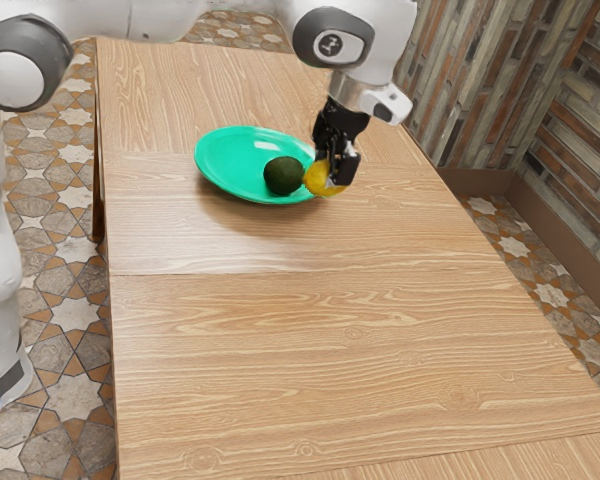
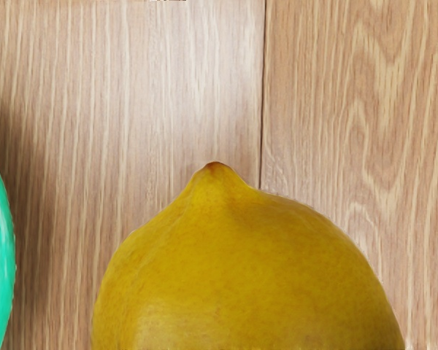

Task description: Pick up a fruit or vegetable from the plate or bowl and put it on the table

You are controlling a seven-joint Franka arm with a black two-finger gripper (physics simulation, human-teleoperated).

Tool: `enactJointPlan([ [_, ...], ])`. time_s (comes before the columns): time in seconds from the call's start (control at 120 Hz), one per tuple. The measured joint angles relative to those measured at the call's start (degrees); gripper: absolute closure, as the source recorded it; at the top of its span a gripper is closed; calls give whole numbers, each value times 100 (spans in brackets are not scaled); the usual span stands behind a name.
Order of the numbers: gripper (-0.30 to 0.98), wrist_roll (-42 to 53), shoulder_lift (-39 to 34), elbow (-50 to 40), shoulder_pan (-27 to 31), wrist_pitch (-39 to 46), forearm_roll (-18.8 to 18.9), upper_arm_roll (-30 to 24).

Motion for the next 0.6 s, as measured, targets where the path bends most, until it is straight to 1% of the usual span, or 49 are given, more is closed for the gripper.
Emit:
enactJointPlan([
  [0.067,40,-159,132,-12,-294,43,85,-318],
  [0.125,40,-285,362,-32,-675,130,134,-431],
  [0.167,41,-369,511,-47,-808,201,158,-464],
  [0.2,40,-431,580,-53,-744,249,173,-478],
  [0.275,38,-561,643,-53,-369,332,194,-482],
  [0.342,24,-661,656,-42,-168,379,262,-551],
  [0.45,11,-799,655,-21,-260,425,357,-631],
  [0.6,4,-958,657,-16,-268,444,402,-638],
])
